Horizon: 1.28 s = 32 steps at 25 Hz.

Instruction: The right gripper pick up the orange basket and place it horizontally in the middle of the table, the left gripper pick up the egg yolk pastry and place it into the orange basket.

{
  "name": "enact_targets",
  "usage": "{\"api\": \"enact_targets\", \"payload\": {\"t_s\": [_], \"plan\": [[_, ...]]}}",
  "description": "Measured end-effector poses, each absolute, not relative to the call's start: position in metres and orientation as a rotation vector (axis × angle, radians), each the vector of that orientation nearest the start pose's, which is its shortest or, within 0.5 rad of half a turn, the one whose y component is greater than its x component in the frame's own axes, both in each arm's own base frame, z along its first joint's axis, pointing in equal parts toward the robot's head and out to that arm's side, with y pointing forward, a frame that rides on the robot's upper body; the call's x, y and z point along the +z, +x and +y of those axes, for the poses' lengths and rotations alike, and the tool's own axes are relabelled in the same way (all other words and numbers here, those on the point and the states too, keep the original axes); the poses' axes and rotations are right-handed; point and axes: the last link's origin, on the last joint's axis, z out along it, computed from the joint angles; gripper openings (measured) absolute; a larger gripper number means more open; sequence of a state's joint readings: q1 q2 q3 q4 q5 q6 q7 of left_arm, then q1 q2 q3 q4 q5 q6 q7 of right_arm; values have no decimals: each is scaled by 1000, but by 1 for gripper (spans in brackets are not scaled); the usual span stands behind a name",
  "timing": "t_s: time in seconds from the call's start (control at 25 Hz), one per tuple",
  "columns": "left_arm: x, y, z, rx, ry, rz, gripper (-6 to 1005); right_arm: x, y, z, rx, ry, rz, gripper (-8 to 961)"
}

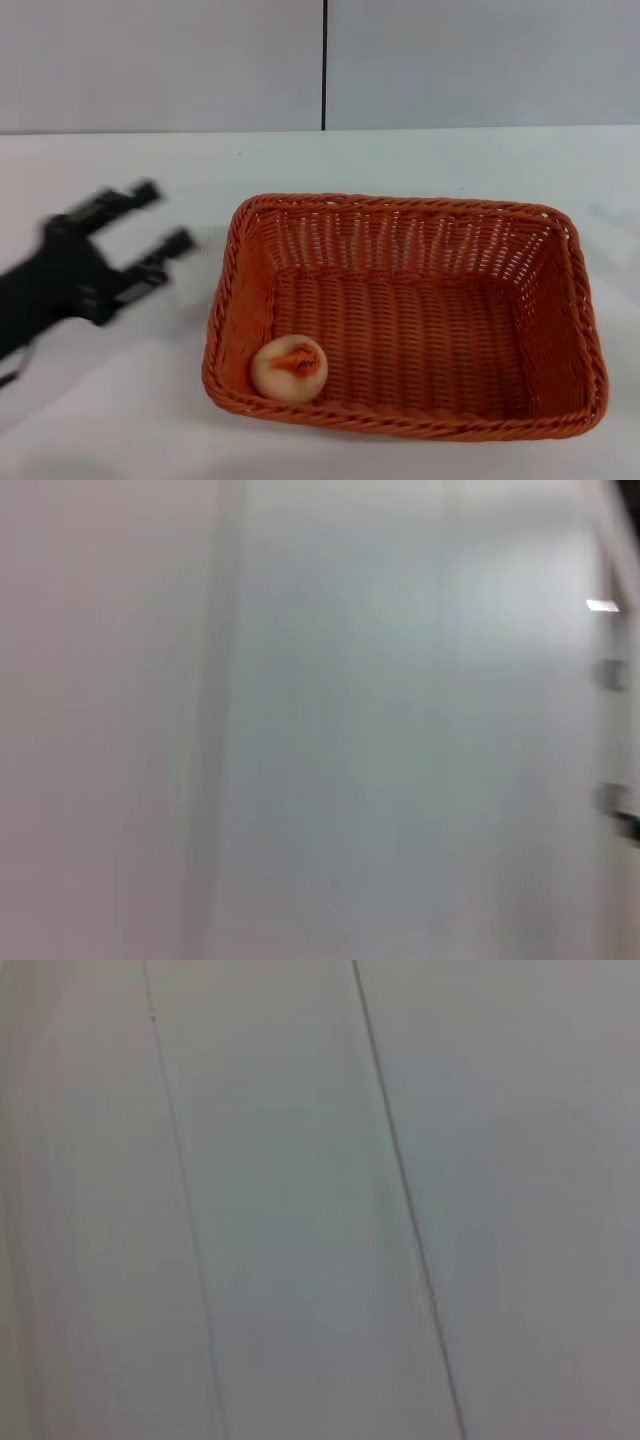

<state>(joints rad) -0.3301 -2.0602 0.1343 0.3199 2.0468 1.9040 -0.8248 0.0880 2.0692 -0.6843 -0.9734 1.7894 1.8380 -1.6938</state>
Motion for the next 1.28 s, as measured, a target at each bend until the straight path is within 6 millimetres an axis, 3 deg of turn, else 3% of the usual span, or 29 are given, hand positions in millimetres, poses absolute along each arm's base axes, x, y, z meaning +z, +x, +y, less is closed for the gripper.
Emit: {"api": "enact_targets", "payload": {"t_s": [0.08,0.12,0.16,0.24,0.28,0.32,0.4,0.52,0.56,0.72,0.88,1.28], "plan": [[25,-318,229,-1185,-2217,-429,612,119,294,230,1219,-2188,479,598],[43,-339,217,-1128,-2049,-465,659,125,308,226,1214,-2088,491,598],[43,-339,217,-1128,-2049,-465,672,125,308,226,1214,-2088,491,598],[55,-355,203,-1083,-1905,-489,698,132,334,215,1194,-1896,510,598],[55,-355,203,-1083,-1905,-489,711,132,334,215,1194,-1896,510,598],[63,-365,190,-1048,-1800,-495,723,135,351,205,1160,-1768,505,598],[66,-369,185,-1034,-1762,-497,749,136,360,199,1133,-1703,497,598],[75,-380,170,-986,-1656,-505,788,126,389,177,1033,-1441,500,598],[79,-385,164,-970,-1609,-508,788,126,389,177,1033,-1441,500,598],[81,-393,155,-934,-1501,-521,788,108,414,163,901,-1170,549,598],[80,-396,146,-923,-1427,-526,788,102,418,165,865,-1122,558,598],[75,-395,146,-925,-1419,-530,788,96,417,188,847,-1163,587,598]]}}
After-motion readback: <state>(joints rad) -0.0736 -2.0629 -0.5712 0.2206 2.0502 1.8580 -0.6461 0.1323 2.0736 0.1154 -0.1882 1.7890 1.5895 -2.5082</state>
